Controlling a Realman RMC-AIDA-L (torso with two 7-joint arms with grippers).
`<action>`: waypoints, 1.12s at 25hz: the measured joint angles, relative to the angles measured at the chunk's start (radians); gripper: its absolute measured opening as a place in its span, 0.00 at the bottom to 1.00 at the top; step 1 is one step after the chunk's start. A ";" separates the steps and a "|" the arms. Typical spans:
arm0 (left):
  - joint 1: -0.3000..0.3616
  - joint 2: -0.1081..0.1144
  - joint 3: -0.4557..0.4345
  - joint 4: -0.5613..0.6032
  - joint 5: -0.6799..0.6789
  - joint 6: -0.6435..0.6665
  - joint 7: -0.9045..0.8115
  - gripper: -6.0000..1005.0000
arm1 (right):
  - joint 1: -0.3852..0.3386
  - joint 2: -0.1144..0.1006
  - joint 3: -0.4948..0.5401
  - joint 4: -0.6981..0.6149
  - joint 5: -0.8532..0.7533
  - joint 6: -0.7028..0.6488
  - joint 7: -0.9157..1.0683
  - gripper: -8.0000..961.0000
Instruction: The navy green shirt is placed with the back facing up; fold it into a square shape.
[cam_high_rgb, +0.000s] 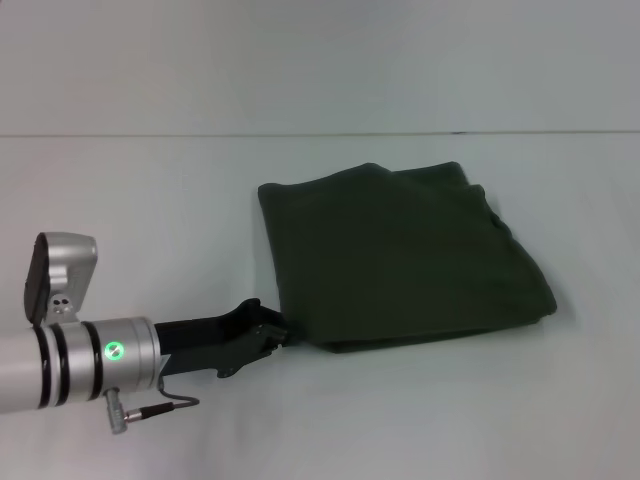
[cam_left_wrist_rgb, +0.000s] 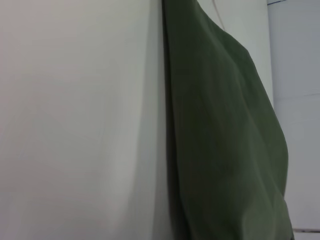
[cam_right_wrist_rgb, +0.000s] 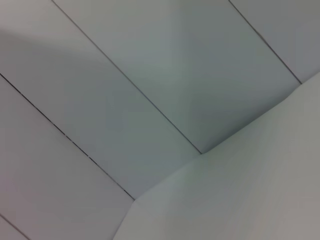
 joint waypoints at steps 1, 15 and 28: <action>0.004 0.000 -0.001 0.003 0.000 0.006 0.003 0.12 | 0.000 0.000 0.001 0.001 0.000 0.000 0.000 0.83; 0.127 0.029 -0.056 0.051 -0.004 0.119 0.005 0.10 | 0.002 0.003 0.003 0.025 0.000 -0.001 0.000 0.83; 0.139 0.101 -0.147 0.024 0.006 0.271 0.053 0.15 | 0.009 0.000 -0.007 0.026 -0.008 0.001 0.012 0.83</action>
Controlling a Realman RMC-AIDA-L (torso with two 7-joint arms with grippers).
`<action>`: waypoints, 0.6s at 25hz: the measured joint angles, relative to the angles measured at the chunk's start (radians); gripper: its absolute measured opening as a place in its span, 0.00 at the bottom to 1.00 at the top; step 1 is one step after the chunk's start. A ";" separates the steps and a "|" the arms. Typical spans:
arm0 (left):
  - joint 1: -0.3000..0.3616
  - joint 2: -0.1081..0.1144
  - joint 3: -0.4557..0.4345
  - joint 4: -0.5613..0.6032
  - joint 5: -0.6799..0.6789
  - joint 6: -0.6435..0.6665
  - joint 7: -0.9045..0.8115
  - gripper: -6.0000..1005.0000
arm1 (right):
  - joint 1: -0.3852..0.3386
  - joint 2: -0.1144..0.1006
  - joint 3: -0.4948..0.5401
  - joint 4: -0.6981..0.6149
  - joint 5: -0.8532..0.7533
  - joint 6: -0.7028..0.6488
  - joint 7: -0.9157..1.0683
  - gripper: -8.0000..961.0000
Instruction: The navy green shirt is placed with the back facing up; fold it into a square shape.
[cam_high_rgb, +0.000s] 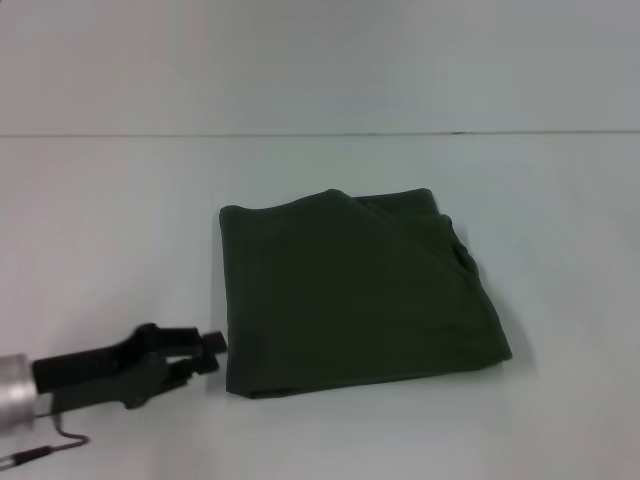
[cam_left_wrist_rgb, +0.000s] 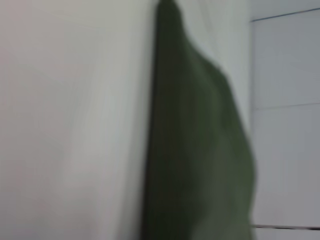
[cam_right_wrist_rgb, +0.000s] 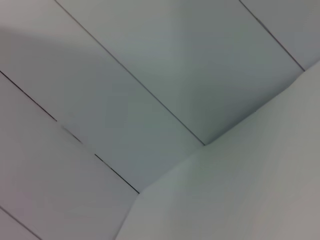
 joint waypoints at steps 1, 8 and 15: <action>0.006 0.007 -0.035 0.003 0.000 0.044 0.026 0.16 | 0.000 -0.002 -0.002 0.000 -0.001 0.001 0.001 0.83; 0.000 0.004 -0.206 0.056 -0.065 0.337 0.466 0.51 | -0.008 -0.009 -0.064 -0.024 -0.090 -0.005 -0.021 0.84; -0.092 0.030 -0.150 0.065 -0.029 0.218 0.663 0.68 | -0.004 0.006 -0.179 -0.082 -0.198 -0.162 -0.335 0.83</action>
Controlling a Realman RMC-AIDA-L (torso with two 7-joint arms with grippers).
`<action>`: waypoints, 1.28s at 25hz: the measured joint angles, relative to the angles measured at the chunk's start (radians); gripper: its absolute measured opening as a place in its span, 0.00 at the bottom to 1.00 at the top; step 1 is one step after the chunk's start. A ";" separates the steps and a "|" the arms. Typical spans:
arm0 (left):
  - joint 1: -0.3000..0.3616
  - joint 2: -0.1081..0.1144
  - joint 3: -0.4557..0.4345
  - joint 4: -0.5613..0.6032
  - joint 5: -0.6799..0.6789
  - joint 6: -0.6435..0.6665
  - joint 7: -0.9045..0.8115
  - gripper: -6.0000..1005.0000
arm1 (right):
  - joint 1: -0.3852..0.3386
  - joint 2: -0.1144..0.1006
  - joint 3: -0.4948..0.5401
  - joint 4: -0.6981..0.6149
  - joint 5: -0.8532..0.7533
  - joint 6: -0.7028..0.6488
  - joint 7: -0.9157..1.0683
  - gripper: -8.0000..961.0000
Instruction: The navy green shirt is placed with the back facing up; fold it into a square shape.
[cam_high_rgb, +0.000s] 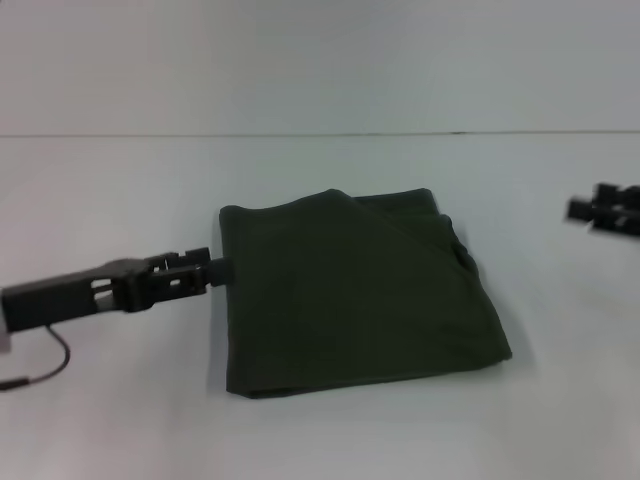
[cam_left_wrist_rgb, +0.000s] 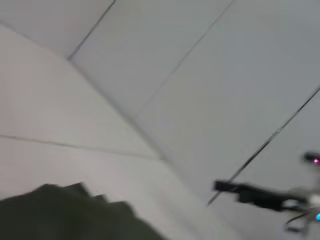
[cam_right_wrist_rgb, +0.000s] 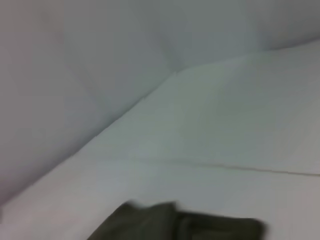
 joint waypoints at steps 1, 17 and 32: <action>-0.012 0.004 0.018 0.008 0.008 -0.025 0.007 0.72 | 0.002 0.012 -0.017 -0.013 -0.001 -0.022 -0.044 0.83; -0.074 -0.019 0.216 0.072 0.040 -0.161 0.147 0.95 | 0.016 0.099 -0.266 -0.154 -0.046 -0.076 -0.098 0.82; -0.104 -0.027 0.240 0.107 0.076 -0.142 0.094 0.95 | 0.025 0.112 -0.274 -0.152 -0.066 -0.027 -0.126 0.81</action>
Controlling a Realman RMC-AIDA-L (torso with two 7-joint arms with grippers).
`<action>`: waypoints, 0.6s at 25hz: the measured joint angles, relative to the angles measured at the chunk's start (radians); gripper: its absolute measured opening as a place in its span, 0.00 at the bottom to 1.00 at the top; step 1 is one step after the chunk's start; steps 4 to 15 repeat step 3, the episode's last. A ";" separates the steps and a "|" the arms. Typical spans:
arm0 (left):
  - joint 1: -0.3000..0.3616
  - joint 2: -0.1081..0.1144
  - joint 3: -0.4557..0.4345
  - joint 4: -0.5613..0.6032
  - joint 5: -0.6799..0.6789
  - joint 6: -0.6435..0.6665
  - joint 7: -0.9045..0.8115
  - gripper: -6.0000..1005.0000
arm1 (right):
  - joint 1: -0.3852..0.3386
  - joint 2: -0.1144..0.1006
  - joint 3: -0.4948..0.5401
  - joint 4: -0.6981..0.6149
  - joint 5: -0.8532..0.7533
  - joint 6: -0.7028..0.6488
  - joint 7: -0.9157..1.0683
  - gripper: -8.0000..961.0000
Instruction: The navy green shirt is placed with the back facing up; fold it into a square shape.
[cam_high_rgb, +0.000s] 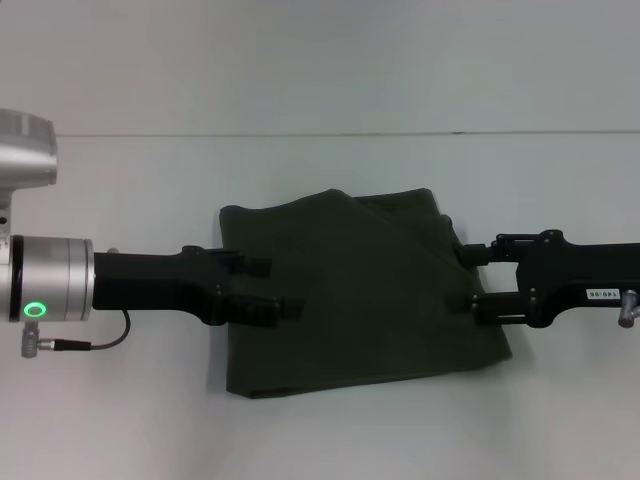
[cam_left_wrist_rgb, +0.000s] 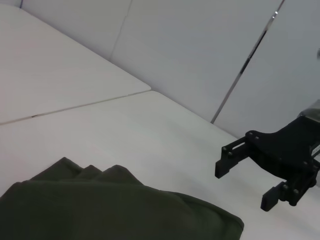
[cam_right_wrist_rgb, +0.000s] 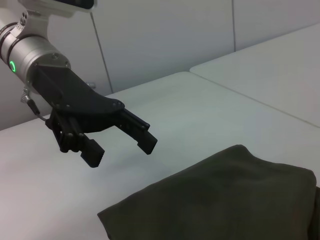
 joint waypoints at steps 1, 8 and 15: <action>-0.001 0.000 0.000 0.002 0.000 0.000 -0.001 0.95 | 0.001 0.001 0.000 0.000 0.000 0.000 0.000 0.81; -0.003 -0.001 0.000 0.004 0.000 0.001 -0.002 0.95 | 0.002 0.001 0.000 0.000 0.000 0.001 0.000 0.81; -0.003 -0.001 0.000 0.004 0.000 0.001 -0.002 0.95 | 0.002 0.001 0.000 0.000 0.000 0.001 0.000 0.81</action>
